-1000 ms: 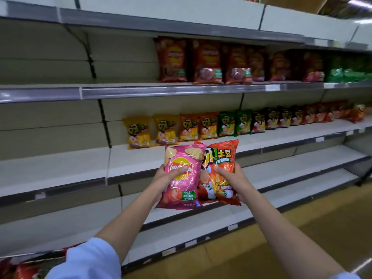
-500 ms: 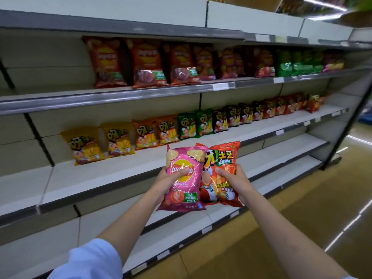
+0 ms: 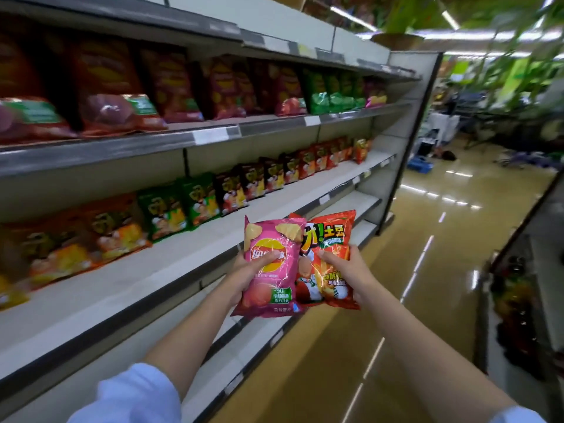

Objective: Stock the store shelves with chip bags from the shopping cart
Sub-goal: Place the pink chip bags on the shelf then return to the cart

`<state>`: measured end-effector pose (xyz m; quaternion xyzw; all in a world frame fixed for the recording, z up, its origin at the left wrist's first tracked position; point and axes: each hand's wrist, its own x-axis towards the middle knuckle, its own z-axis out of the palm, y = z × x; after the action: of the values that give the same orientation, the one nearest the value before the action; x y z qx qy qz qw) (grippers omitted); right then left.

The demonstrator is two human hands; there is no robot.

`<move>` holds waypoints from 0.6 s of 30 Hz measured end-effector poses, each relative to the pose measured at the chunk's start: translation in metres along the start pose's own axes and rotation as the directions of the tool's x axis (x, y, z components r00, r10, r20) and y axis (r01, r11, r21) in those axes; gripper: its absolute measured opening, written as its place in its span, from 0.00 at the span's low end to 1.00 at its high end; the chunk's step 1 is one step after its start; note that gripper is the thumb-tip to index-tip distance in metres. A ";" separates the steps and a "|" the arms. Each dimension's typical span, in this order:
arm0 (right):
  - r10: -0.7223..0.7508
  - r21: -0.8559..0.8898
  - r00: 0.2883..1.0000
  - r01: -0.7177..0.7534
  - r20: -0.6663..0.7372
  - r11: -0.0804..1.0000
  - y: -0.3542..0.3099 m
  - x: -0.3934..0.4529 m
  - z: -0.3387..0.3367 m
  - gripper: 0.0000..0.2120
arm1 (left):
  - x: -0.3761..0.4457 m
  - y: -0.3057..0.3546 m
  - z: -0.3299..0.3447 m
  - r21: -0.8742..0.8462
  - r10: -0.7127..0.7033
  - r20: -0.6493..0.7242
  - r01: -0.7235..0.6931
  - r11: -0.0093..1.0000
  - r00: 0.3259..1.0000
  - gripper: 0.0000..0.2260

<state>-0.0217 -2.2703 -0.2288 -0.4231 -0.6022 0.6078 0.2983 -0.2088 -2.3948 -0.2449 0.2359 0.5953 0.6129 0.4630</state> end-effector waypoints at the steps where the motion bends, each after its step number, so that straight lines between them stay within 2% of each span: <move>1: 0.007 0.000 1.000 -0.007 -0.015 1.000 -0.007 0.016 -0.008 0.33 | 0.019 0.007 0.008 0.004 0.001 0.017 -0.001 1.000 1.000 0.49; 5: 0.009 -0.009 0.997 -0.010 -0.072 1.000 -0.026 0.082 -0.029 0.33 | 0.090 0.032 0.035 -0.020 0.017 0.067 -0.016 1.000 0.998 0.39; 12: 0.074 0.056 0.987 -0.067 -0.145 0.996 -0.027 0.170 -0.060 0.38 | 0.192 0.055 0.072 0.016 0.008 0.098 -0.010 1.000 0.995 0.35; 18: 0.138 0.086 0.980 -0.126 -0.142 0.988 -0.014 0.243 -0.098 0.37 | 0.268 0.052 0.111 0.052 -0.039 0.107 0.033 0.998 0.994 0.36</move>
<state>-0.0510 -2.0095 -0.2443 -0.4942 -0.5254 0.6159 0.3169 -0.2532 -2.1037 -0.2456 0.2695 0.5887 0.5757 0.4993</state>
